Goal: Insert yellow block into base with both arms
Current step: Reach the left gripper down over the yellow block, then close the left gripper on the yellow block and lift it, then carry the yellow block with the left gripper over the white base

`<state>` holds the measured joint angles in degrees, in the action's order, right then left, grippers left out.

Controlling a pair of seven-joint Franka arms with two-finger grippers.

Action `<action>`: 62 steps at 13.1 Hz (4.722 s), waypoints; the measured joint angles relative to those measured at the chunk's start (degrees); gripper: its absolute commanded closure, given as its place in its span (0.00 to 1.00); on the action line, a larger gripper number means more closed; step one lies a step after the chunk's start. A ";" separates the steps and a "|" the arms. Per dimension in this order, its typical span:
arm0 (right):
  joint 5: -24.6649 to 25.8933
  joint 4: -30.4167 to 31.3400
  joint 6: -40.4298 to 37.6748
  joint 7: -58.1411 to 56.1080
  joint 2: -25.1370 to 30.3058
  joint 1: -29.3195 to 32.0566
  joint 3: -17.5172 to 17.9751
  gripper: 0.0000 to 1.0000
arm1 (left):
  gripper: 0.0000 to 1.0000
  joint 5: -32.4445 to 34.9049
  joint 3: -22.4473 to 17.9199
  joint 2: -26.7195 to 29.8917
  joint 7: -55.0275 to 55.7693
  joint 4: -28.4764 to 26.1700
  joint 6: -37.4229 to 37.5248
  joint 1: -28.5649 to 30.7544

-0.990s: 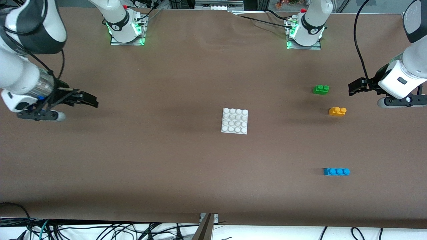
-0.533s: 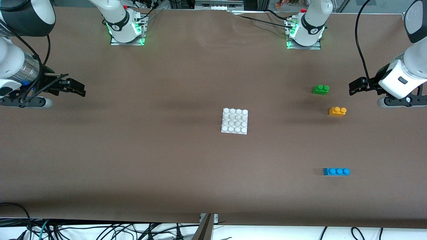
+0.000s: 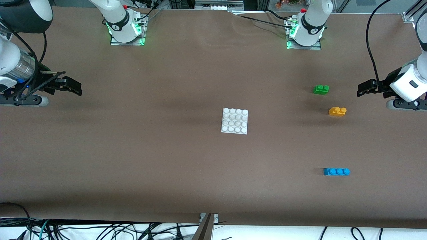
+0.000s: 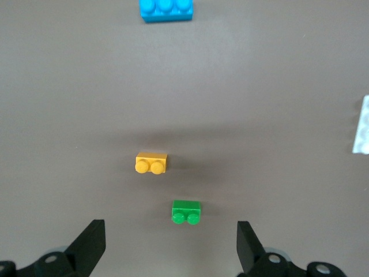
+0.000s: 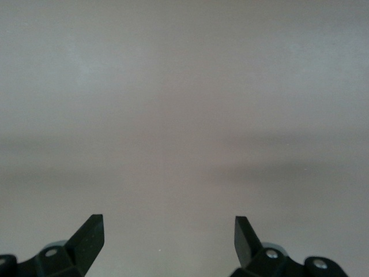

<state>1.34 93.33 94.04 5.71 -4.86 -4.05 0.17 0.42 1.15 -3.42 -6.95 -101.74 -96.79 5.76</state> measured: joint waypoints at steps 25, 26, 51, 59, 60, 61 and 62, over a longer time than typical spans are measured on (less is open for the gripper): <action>2.10 -3.87 -3.69 -0.03 -1.93 1.54 -0.18 0.00 | 0.44 1.97 -0.07 -13.11 -11.26 -32.63 -50.16 7.51; 2.10 -3.89 -3.68 -0.03 -1.93 1.53 -0.14 0.00 | 0.49 1.97 -0.07 -13.11 -11.64 -32.67 -50.16 7.51; 2.08 -4.00 -3.65 -0.03 -2.02 1.57 -0.09 0.00 | 0.75 2.09 31.09 -16.24 27.32 3.42 -6.41 -3.16; 2.08 -4.02 -3.64 -0.03 -2.08 1.57 -0.14 0.00 | 0.75 11.03 30.95 -29.55 41.08 7.11 -20.88 -11.42; 2.08 -4.03 -3.64 -0.03 -2.08 1.58 -0.14 0.00 | 0.75 12.73 30.93 -31.10 42.55 7.14 -22.99 -11.73; 2.08 -4.03 -3.64 -0.03 -2.09 1.58 -0.15 0.00 | 0.75 14.14 30.90 -32.73 43.75 7.18 -24.68 -12.19; 2.08 -4.03 -3.64 -0.03 -2.09 1.58 -0.16 0.00 | 0.76 15.30 30.89 -34.53 45.20 7.22 -26.04 -12.97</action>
<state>3.42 89.29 90.40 5.68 -6.95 -2.46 0.01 15.72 32.04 -37.95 38.26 -94.53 -122.83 -7.21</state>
